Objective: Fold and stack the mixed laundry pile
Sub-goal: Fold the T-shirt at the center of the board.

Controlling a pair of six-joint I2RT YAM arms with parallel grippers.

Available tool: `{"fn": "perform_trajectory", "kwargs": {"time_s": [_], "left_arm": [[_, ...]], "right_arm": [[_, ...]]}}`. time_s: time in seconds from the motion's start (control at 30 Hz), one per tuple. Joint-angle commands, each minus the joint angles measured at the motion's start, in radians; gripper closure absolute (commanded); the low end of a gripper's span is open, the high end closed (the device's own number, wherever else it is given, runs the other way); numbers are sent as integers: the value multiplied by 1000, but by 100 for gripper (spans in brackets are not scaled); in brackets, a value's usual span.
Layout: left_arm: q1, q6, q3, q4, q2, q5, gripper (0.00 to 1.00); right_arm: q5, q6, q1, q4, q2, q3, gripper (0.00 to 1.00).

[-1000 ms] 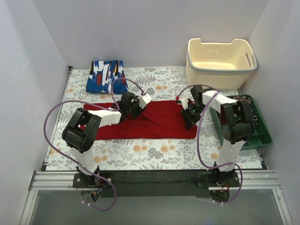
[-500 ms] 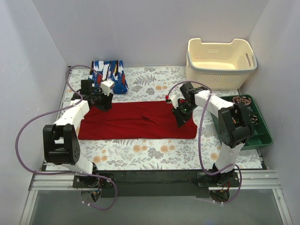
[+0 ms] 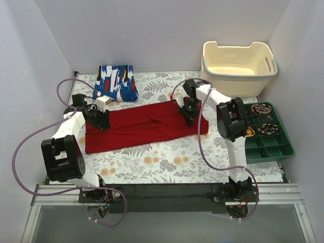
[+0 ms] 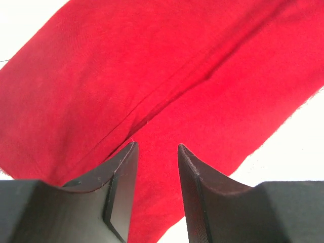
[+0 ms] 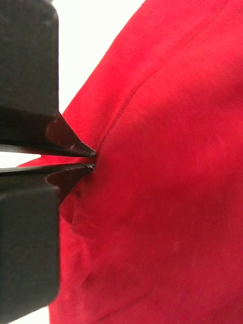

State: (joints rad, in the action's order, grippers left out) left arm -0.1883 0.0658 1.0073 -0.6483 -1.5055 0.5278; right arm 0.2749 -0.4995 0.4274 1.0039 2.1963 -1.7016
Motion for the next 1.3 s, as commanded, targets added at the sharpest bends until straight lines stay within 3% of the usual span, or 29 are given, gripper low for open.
{"fn": "perform_trajectory", "kwargs": {"time_s": [0.0, 0.03, 0.13, 0.17, 0.23, 0.27, 0.37, 0.57, 0.8, 0.97, 1.0, 1.07, 1.2, 1.27], "left_arm": [[-19, -114, -10, -37, 53, 51, 65], [-20, -173, -16, -43, 62, 52, 65], [-20, -312, -61, -44, 100, 37, 66], [-17, -342, -76, -42, 103, 31, 66], [-7, -386, -81, -34, 97, 17, 67], [1, -415, -81, -28, 91, 14, 67], [58, -472, -93, 1, 61, -34, 69], [271, -500, -206, 134, 38, -213, 70], [419, -472, -246, 134, -33, -339, 76], [628, -347, -298, 24, 22, -342, 79], [739, -315, -303, 12, 48, -345, 79], [855, -209, -302, -2, 60, -341, 79], [1140, -13, -138, -14, -19, -286, 80], [1208, 72, -38, -22, -119, -229, 80]], "right_arm": [[-238, -106, -12, -231, 259, -293, 85], [-309, -105, -15, -231, 345, -476, 85], [-409, -84, -29, -240, 430, -714, 84], [-414, -76, -35, -264, 416, -713, 82], [-393, -60, -39, -313, 298, -634, 80], [-384, -39, -39, -377, 245, -490, 79], [-310, 13, -36, -412, 67, -316, 74], [-203, 71, -39, -337, -115, -211, 73], [-128, 102, -45, -265, -271, -103, 73], [-100, 102, -82, -249, -352, 0, 74], [-86, 101, -90, -249, -372, 17, 74], [-69, 104, -116, -246, -391, 69, 75], [-17, 102, -141, -245, -434, 151, 75], [3, 101, -144, -245, -440, 181, 75]]}}
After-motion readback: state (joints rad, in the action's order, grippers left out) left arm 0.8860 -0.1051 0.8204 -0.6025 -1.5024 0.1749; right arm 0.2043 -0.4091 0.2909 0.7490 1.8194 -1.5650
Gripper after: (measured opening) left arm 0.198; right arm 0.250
